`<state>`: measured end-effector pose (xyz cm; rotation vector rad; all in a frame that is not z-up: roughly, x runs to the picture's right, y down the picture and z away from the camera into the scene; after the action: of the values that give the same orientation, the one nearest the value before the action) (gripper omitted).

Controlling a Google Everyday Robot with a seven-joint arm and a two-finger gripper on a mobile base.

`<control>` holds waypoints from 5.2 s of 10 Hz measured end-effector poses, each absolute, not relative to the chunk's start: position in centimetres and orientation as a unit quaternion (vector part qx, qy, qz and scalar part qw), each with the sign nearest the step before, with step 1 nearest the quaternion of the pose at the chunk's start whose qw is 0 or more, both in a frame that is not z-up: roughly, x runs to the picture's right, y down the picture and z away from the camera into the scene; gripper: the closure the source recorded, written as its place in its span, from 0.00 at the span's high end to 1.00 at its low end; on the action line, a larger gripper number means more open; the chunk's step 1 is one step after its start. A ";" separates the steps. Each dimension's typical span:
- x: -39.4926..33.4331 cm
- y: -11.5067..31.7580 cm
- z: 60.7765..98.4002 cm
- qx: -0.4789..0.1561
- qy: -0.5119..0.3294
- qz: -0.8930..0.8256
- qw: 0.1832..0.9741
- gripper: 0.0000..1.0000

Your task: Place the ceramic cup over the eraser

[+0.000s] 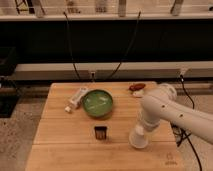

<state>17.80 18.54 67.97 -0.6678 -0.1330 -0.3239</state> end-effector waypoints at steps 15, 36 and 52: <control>5.9 11.0 63.0 -0.276 -0.139 -0.265 0.913 0.00; -0.3 14.4 67.4 -0.311 -0.175 -0.327 0.875 0.00; -1.4 19.0 72.0 -0.307 -0.158 -0.337 0.876 0.80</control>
<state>-1.40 18.97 71.97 -0.6412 -0.3289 -0.7044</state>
